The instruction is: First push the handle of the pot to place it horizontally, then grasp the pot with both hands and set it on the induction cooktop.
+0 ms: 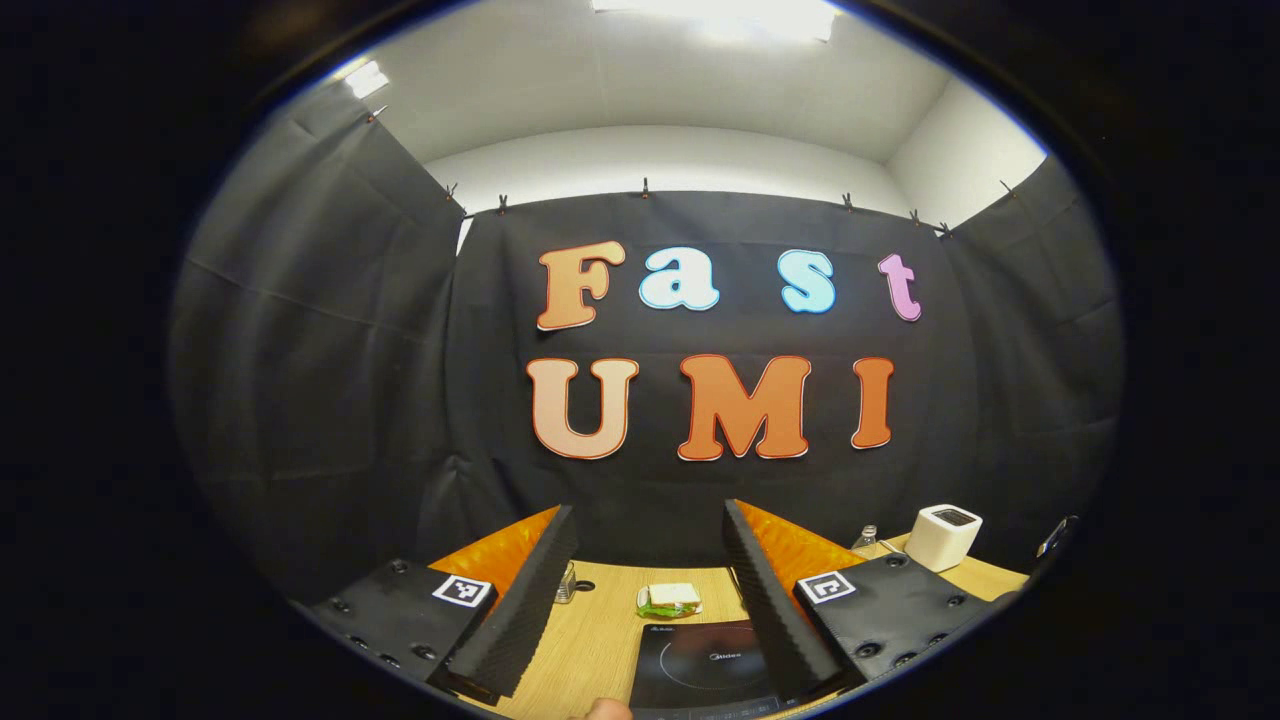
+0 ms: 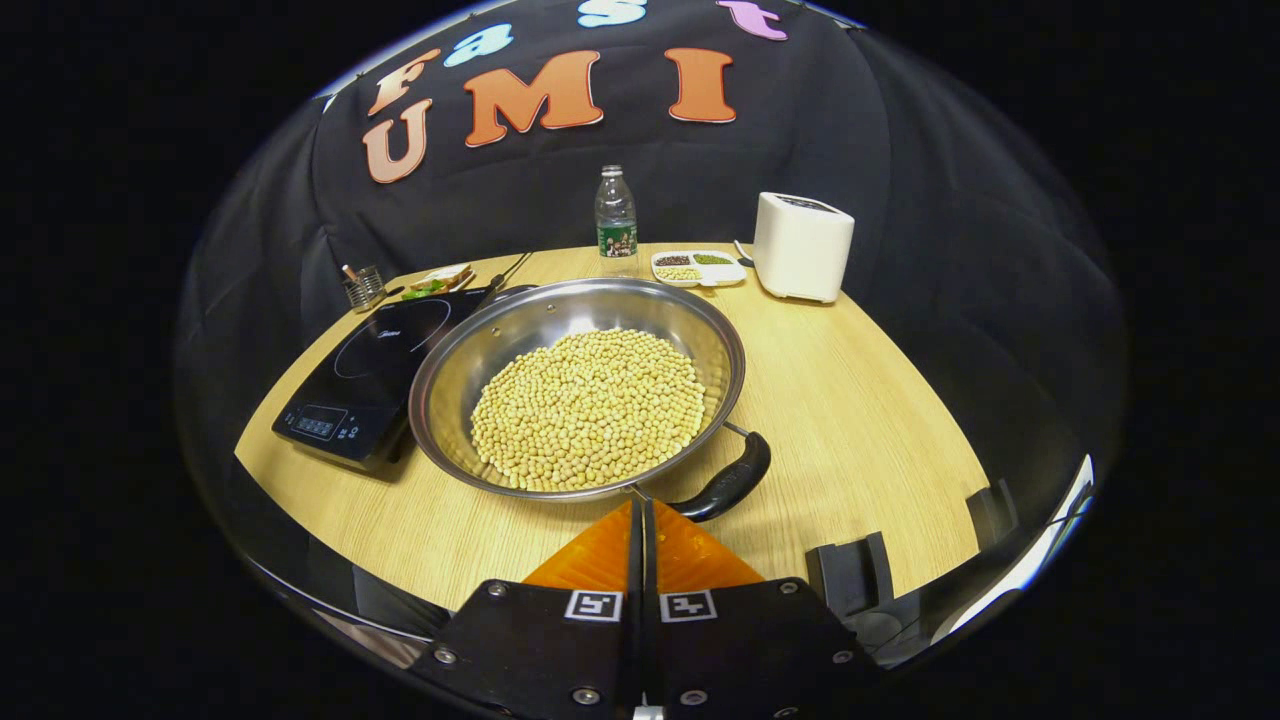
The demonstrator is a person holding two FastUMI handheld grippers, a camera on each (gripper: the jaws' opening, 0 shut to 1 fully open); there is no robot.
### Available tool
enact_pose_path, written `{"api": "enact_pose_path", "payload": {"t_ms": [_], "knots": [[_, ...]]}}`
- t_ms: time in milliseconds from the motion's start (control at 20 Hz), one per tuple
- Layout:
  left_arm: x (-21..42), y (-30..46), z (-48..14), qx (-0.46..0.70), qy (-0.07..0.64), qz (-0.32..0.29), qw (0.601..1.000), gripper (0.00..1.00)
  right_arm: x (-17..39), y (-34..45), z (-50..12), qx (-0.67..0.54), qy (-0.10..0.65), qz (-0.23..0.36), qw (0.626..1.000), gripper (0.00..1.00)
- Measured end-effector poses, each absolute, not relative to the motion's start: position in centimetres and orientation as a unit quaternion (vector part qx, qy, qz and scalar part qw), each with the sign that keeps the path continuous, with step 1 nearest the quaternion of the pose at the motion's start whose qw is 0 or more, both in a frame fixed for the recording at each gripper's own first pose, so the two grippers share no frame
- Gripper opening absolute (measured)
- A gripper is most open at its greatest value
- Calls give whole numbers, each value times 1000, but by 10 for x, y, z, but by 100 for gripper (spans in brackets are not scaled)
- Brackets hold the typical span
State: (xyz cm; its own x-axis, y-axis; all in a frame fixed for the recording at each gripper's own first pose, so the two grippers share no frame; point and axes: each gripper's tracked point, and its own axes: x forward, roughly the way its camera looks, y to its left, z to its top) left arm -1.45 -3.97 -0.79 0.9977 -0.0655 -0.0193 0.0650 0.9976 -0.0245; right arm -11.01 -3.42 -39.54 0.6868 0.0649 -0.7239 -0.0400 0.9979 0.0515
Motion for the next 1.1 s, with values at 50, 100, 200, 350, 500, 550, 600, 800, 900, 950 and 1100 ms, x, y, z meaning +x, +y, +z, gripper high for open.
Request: {"api": "enact_pose_path", "payload": {"t_ms": [50,100,200,350,500,550,600,800,900,950,1100], "knots": [[-14,-40,-9,-12,11,-32,999,96,-110,-36,-396,15,394,26,918,0],[-14,-40,-9,-12,11,-32,999,96,-107,-38,-396,16,394,24,919,0],[-12,-40,-10,-10,13,-30,999,99,-104,-42,-396,17,393,19,919,0],[-11,-38,-10,-9,14,-27,999,96,-98,-50,-398,18,393,10,919,0],[-9,-40,-11,-10,13,-27,1000,99,-90,-57,-399,19,392,3,920,0],[-9,-41,-12,-10,13,-27,1000,99,-88,-59,-399,20,392,1,920,0],[-8,-40,-12,-10,14,-26,1000,99,-86,-62,-400,21,392,-1,920,0],[-3,-44,-16,-12,17,-28,999,95,-78,-68,-400,22,392,-8,920,0],[-2,-44,-18,-13,19,-27,999,96,-74,-72,-400,22,392,-11,920,0],[0,-43,-19,-12,20,-25,999,96,-72,-74,-400,22,392,-12,920,0],[3,-43,-22,-12,21,-22,999,96,-64,-79,-401,23,391,-17,920,0]]}}
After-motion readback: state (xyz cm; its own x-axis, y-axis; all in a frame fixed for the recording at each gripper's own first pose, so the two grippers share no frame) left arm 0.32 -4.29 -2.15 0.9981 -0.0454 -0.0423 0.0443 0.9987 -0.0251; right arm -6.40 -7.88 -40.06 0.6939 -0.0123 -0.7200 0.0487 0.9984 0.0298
